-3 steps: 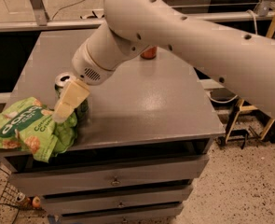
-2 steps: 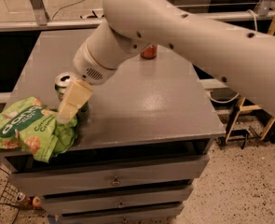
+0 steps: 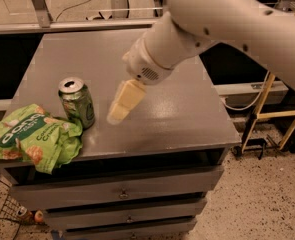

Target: Move green can near green rice chip bag

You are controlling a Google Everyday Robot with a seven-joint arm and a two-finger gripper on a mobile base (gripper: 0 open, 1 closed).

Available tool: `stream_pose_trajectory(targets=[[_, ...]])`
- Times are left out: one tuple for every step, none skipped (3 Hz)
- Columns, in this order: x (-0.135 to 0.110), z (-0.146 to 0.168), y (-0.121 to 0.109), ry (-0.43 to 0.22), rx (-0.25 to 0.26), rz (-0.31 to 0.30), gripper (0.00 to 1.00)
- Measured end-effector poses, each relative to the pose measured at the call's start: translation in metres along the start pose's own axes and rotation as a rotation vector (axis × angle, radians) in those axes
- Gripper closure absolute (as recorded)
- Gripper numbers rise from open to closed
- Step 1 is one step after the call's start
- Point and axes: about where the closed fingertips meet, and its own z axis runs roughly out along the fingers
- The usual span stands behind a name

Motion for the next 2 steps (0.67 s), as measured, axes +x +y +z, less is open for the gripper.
stream_pose_trajectory(targets=[[0.062,-0.029,-0.018,-0.032,0.038,0.094,0.00],[0.075,-0.041,-0.017,-0.042,0.054,0.125,0.00]])
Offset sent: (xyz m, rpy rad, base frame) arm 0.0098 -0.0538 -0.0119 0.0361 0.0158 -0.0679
